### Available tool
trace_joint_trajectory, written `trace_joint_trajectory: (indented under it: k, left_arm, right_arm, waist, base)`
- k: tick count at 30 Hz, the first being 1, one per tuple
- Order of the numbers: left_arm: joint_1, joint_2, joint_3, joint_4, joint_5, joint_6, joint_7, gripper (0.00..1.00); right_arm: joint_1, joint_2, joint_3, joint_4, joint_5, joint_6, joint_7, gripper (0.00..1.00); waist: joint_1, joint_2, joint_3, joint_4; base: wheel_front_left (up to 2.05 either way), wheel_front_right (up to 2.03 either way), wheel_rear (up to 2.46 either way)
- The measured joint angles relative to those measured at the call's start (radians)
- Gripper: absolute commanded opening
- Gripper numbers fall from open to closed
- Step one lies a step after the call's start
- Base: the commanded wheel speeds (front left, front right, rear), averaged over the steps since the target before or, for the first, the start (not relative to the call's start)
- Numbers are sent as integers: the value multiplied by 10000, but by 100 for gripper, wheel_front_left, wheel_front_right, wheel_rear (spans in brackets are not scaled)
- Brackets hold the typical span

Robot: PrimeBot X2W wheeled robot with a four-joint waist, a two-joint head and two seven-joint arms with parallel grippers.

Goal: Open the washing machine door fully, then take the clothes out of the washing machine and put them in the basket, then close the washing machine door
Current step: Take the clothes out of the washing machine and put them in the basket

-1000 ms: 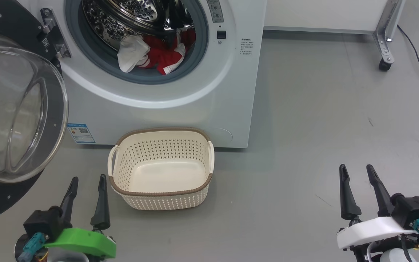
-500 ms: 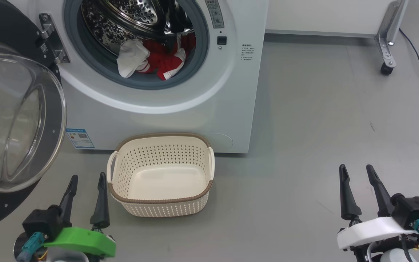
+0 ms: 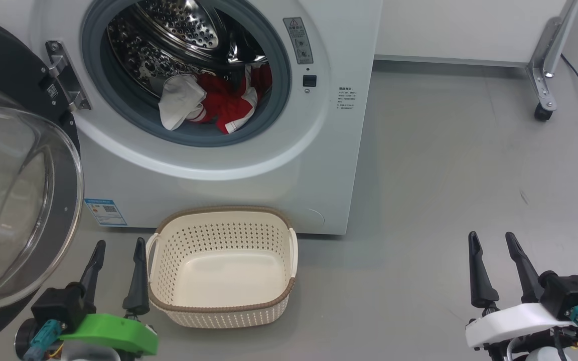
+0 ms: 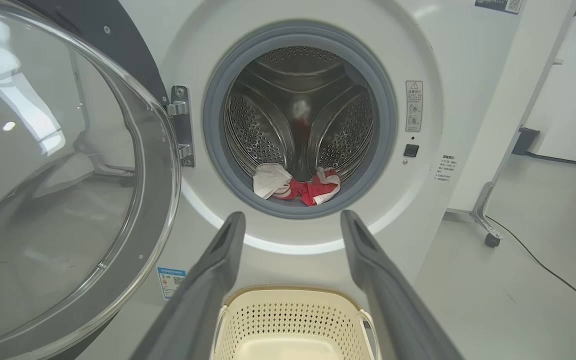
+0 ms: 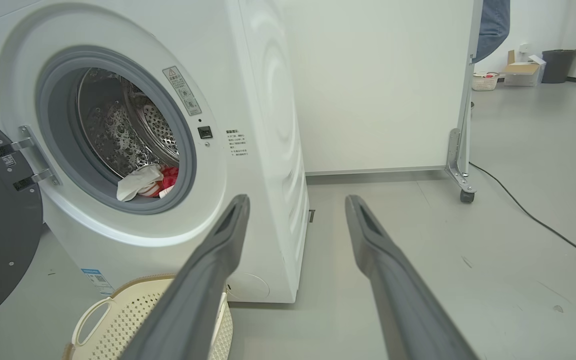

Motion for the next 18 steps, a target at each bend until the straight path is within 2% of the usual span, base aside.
trace_joint_trajectory:
  k: [10, 18]
  left_arm:
    - [43, -59, -10, -86, -288, 0, 0, 100]
    - [47, -69, 12, -79, -422, 0, 0, 100]
  right_arm:
    - [12, 15, 0, 10, -2, 2, 0, 100]
    - [12, 29, 2, 61, -2, 10, 0, 100]
  waist:
    - [0, 0, -22, 38]
    - [0, 0, -42, 13]
  base:
    - [115, -115, 0]
    - [70, -89, 19]
